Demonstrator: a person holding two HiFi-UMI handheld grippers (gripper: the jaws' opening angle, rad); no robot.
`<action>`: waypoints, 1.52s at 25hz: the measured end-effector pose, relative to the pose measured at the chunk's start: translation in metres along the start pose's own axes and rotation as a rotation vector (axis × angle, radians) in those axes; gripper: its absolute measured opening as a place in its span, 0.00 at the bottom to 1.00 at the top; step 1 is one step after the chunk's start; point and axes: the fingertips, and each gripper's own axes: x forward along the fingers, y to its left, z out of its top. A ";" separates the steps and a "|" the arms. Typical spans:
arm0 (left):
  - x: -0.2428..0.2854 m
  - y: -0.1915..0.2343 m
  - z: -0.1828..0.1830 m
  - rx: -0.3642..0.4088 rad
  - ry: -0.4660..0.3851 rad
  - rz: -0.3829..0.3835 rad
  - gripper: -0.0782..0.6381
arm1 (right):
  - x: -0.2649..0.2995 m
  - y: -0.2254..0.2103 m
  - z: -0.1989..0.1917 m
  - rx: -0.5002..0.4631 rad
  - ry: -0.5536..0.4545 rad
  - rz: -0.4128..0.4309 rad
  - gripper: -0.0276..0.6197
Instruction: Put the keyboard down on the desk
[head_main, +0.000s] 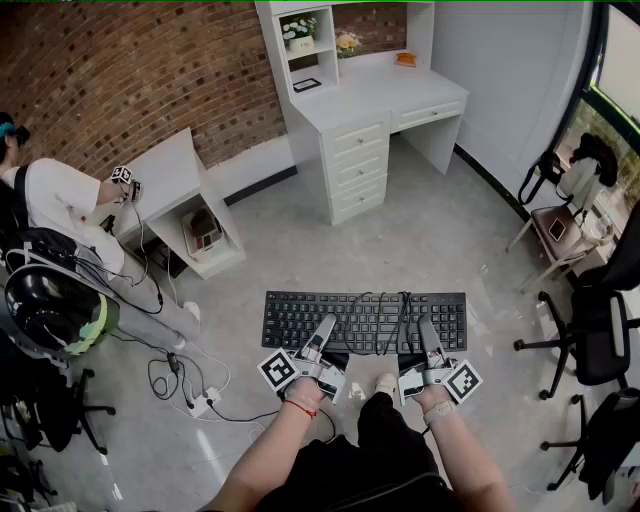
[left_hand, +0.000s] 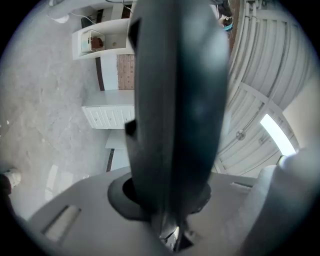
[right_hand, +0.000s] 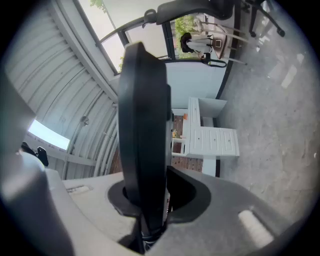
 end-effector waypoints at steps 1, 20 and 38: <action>0.011 0.003 -0.001 0.000 -0.006 0.003 0.20 | 0.007 -0.005 0.009 0.002 0.003 -0.004 0.14; 0.188 0.046 -0.002 0.005 -0.077 0.011 0.20 | 0.134 -0.063 0.147 0.014 0.080 -0.011 0.14; 0.298 0.088 0.041 -0.025 -0.057 0.068 0.20 | 0.231 -0.110 0.197 0.069 0.049 -0.077 0.14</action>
